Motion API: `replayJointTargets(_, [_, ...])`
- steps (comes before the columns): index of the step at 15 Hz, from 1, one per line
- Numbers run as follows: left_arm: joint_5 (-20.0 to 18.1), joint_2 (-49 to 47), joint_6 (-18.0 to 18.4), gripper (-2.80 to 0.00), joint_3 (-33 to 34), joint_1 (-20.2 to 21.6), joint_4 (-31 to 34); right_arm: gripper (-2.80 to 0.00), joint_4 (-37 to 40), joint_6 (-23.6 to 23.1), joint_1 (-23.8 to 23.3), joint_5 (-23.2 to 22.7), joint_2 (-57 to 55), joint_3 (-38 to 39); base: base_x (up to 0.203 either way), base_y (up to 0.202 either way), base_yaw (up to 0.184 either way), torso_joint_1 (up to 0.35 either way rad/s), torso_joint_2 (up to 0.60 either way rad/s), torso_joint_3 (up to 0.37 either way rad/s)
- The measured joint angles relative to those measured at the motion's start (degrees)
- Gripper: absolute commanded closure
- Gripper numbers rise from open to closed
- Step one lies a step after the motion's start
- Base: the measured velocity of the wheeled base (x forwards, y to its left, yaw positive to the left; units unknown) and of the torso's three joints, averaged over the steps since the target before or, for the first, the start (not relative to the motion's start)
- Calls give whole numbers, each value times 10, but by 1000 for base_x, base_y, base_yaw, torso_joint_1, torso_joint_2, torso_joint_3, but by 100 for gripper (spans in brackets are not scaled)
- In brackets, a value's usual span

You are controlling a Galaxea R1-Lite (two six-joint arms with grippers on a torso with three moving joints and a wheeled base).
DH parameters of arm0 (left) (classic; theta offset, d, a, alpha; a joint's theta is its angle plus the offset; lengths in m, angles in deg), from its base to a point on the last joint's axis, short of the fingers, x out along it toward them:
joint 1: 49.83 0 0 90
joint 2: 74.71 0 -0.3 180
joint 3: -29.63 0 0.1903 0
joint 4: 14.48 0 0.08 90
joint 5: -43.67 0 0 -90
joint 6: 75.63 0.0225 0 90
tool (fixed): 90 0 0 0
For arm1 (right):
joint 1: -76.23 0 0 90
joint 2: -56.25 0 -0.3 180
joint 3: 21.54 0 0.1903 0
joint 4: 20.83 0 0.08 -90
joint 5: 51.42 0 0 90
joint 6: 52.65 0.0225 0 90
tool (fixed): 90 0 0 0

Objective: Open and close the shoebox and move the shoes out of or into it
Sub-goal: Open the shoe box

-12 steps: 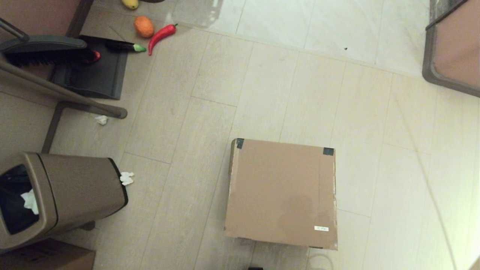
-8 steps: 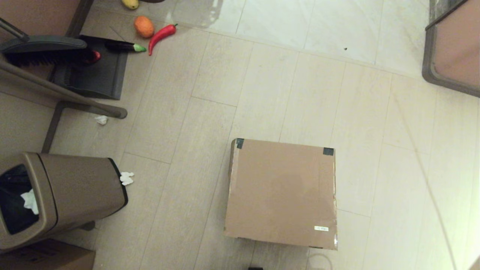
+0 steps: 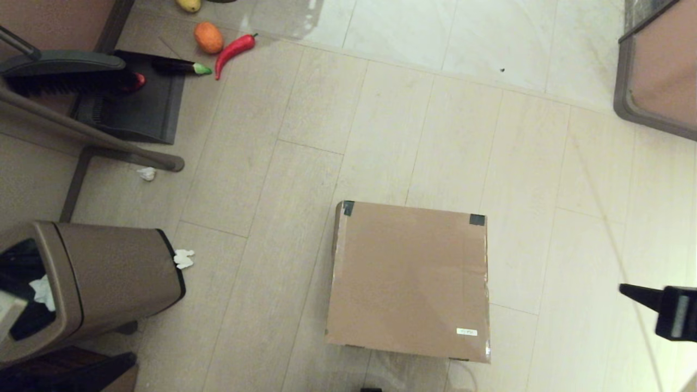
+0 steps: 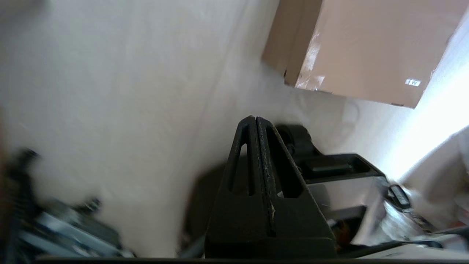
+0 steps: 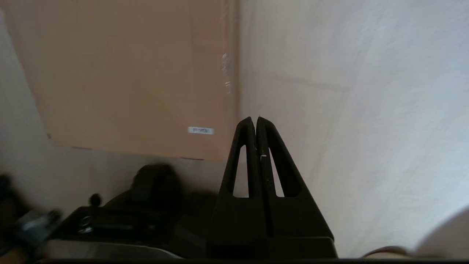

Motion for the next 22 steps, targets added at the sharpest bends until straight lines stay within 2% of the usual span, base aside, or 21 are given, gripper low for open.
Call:
replayJointTargets(2, [-10, -134, -10, 0, -8, -12, -65, 0, -77, 21, 0, -46, -144, -6, 0, 0, 0, 0, 0, 0])
replayJointTargets(5, [-18, -343, -26, 0, -23, -37, -215, 0, -200, 42, -4, -117, -320, 0, 0, 0, 0, 0, 0, 0])
replayJointTargets(7, [-18, -474, -63, 0, -49, -75, -331, 0, -253, 46, -13, -144, -402, 3, 0, 0, 0, 0, 0, 0])
replayJointTargets(10, [3, -606, -133, 0, -114, -160, -470, 0, -334, 49, -20, -150, -496, 10, 0, 0, 0, 0, 0, 0])
replayJointTargets(14, [34, -699, -143, 0, -203, -195, -482, 0, -474, 52, -28, -152, -592, 40, 0, 0, 0, 0, 0, 0])
replayJointTargets(17, [62, -750, -143, 0, -277, -205, -465, 0, -483, 76, -28, -153, -628, 35, 0, 0, 0, 0, 0, 0])
replayJointTargets(22, [85, -805, -144, 0, -388, -209, -398, 0, -483, 184, -23, -153, -663, -18, 0, 0, 0, 0, 0, 0])
